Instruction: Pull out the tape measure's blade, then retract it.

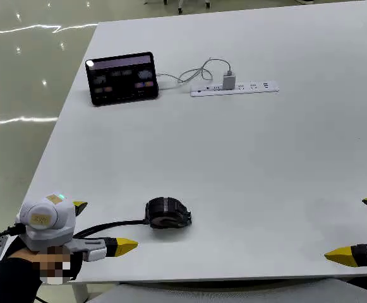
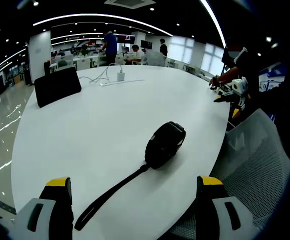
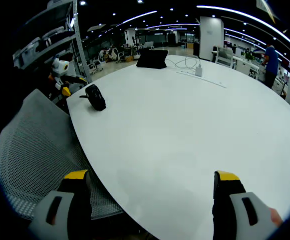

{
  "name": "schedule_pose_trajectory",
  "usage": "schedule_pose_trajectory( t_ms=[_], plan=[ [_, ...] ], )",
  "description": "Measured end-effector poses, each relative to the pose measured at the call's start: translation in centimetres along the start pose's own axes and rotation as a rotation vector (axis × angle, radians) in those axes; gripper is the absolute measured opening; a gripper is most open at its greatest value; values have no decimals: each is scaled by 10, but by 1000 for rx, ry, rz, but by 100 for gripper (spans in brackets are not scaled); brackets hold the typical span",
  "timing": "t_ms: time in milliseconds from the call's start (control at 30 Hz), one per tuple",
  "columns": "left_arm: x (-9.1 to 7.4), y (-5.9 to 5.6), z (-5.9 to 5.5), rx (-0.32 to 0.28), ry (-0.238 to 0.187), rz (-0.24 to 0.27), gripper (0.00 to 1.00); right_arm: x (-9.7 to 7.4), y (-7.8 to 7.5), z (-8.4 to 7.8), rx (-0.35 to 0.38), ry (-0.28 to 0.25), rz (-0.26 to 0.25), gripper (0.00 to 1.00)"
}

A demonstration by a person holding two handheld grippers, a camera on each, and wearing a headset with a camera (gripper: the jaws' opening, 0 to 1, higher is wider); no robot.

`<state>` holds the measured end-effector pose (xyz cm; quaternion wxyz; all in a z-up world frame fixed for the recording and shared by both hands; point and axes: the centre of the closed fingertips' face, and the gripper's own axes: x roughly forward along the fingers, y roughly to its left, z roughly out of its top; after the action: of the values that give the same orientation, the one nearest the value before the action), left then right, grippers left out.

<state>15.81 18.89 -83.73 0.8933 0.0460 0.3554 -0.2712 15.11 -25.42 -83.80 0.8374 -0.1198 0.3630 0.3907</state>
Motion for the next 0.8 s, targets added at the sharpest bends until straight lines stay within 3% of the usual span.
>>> schedule_pose_trajectory(
  t_ms=[600,800],
  plan=[
    [3,-4,-1,10,2,-12,100,1,-3,1,-3,-4,2,100],
    [6,-5,-1,52,20,-30,100,1,-6,5,0,-16,1,100]
  ],
)
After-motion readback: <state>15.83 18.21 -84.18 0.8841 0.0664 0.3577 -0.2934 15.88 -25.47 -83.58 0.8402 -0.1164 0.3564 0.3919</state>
